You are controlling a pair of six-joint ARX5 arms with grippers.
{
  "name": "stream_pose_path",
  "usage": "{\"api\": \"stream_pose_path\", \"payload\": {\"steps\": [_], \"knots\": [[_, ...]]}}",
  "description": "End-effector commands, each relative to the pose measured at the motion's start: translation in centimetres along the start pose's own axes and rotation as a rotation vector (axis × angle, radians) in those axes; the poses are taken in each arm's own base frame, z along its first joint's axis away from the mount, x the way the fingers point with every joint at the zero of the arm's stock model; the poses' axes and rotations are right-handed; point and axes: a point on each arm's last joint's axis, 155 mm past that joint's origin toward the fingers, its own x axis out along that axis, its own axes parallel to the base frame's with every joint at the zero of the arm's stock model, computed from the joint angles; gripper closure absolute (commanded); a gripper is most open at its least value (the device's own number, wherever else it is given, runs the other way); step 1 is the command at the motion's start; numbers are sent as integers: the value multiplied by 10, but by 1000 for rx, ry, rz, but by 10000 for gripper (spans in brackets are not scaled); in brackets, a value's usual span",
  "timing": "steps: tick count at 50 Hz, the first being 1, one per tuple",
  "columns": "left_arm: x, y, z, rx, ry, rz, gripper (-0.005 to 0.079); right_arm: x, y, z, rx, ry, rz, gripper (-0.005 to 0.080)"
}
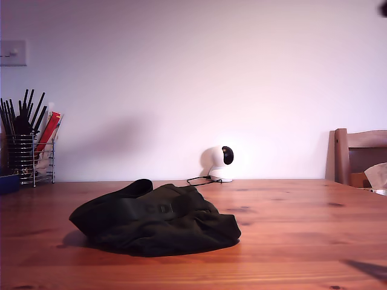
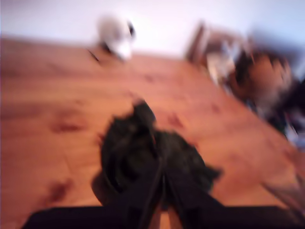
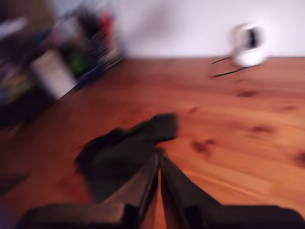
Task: Fold the underwear in front of you. After folding it, place it to the left side.
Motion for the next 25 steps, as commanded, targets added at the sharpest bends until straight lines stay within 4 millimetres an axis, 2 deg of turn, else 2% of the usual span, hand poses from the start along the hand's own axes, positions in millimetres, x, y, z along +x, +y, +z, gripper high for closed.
{"api": "stream_pose_path", "payload": {"steps": [1,15,25], "knots": [[4,-4,4,45,35,-33,766,12,7,3,-21,46,80,765],[36,7,-5,111,240,-83,766,64,15,2,-93,243,268,765],[66,15,-7,179,345,-124,766,95,31,1,-204,330,380,765]]}}
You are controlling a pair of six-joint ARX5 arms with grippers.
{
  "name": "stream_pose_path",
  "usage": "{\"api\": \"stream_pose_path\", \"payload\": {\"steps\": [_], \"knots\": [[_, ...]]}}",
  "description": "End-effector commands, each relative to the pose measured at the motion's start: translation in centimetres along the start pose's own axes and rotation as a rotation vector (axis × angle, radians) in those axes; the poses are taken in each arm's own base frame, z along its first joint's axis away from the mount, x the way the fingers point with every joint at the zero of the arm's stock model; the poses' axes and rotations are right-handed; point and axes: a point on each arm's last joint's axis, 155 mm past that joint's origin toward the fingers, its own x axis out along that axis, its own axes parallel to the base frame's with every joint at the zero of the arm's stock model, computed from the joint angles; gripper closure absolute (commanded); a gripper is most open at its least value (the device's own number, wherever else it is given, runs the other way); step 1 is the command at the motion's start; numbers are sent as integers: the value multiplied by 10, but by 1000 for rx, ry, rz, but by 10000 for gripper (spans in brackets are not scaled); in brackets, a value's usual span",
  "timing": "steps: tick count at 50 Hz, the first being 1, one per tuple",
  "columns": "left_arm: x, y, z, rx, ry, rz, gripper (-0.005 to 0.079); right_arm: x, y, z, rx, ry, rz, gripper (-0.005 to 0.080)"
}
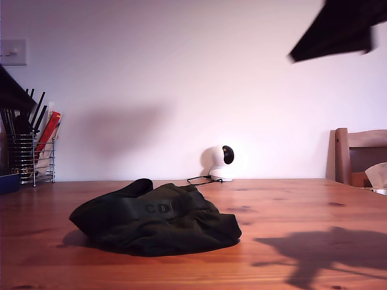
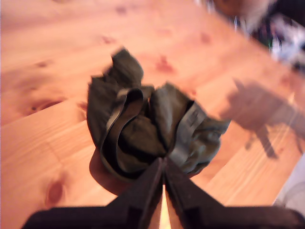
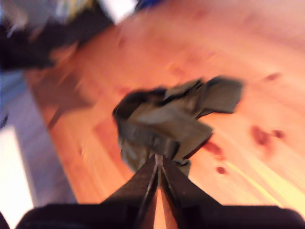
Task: Fold the underwear in front of you. After folding it, place it to the left side.
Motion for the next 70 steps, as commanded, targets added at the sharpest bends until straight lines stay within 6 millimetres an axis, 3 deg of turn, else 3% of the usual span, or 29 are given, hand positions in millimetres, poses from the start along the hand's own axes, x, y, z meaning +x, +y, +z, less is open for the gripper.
{"api": "stream_pose_path", "payload": {"steps": [1,9,19,37,51,61,70], "knots": [[7,3,7,30,13,-4,766,5,6,12,-83,4,17,765],[24,14,18,36,56,3,766,35,3,17,-238,72,23,765],[37,10,20,109,100,-13,766,72,-4,13,-335,165,22,764],[42,3,16,161,124,-19,766,116,-16,6,-247,346,103,764],[46,16,12,160,142,31,766,146,-31,-4,-250,484,63,760],[51,19,4,141,168,26,766,165,-37,-14,-356,540,2,501],[51,19,4,140,169,25,766,176,-32,-22,-369,562,15,447]]}}
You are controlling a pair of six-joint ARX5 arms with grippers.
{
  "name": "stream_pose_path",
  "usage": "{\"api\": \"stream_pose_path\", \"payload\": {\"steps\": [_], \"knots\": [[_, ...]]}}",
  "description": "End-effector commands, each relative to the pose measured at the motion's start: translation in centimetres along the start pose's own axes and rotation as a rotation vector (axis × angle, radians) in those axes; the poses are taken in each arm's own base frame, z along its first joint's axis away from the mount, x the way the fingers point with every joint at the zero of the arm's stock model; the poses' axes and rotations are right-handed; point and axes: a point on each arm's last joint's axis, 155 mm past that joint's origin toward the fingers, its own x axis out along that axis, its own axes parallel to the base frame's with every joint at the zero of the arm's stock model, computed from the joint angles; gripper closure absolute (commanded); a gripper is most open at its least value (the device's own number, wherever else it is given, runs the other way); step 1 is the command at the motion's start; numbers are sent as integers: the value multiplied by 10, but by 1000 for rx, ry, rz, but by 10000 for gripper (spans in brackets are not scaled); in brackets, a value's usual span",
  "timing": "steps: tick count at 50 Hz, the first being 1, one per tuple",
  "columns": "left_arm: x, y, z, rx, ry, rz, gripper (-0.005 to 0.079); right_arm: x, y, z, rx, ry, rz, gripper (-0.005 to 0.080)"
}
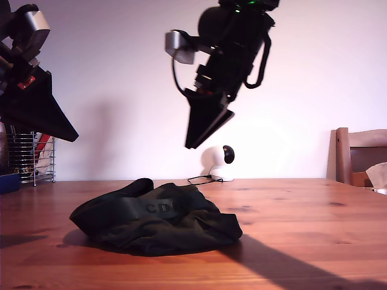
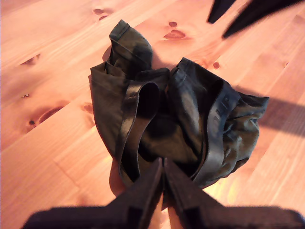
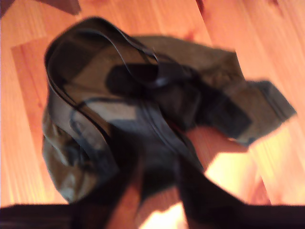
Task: Fold the underwear in front of you. After folding it, place it to the left side.
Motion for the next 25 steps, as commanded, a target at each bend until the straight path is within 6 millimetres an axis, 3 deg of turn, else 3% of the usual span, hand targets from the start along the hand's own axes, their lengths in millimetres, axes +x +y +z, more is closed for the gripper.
{"api": "stream_pose_path", "payload": {"steps": [1,9,25], "knots": [[1,-1,2,7,-2,-5,766,16,5,-8,-1,33,29,447],[1,-1,2,7,-2,-6,766,33,15,-21,17,83,86,447],[1,-2,-2,-3,12,-11,766,55,38,-27,25,113,182,447]]}}
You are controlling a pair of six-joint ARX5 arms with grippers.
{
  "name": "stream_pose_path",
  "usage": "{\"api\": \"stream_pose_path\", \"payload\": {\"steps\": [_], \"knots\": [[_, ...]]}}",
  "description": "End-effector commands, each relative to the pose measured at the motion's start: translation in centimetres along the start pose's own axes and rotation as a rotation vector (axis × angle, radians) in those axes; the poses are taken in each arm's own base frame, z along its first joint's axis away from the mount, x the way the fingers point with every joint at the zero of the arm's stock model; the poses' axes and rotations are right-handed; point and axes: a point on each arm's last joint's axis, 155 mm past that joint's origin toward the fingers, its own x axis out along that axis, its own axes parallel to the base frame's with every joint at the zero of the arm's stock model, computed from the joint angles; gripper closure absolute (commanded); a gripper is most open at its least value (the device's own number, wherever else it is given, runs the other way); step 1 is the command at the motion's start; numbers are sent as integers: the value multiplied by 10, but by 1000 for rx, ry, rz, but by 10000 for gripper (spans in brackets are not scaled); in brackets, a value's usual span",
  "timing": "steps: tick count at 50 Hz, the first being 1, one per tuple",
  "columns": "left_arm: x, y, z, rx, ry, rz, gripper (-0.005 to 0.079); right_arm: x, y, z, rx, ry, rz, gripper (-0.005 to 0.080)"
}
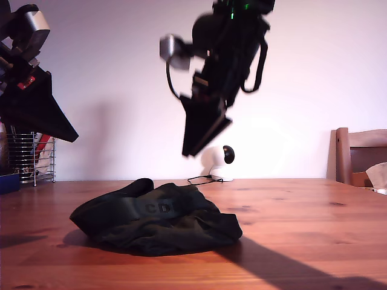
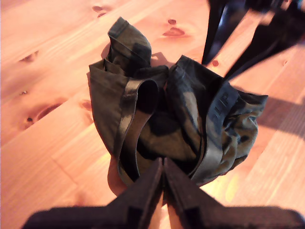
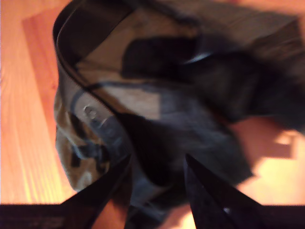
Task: Fold the underwear in front of you. After folding it, place it to the left side.
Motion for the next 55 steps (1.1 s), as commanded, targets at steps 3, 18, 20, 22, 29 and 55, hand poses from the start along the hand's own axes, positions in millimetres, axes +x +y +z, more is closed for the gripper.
{"api": "stream_pose_path", "payload": {"steps": [3,18,20,22,29,55], "knots": [[1,-1,1,5,1,-7,766,11,9,-1,-15,18,28,447],[1,-2,-1,-1,8,-9,766,14,9,-6,-5,33,39,447],[1,-2,-2,-3,11,-11,766,15,10,-7,-9,34,40,447],[1,-2,-3,-5,15,-12,766,15,10,-8,-21,37,41,447],[1,-3,-4,-9,20,-14,766,19,9,-12,-18,41,45,447],[1,-3,-5,-10,22,-14,766,40,9,-30,17,97,90,451]]}}
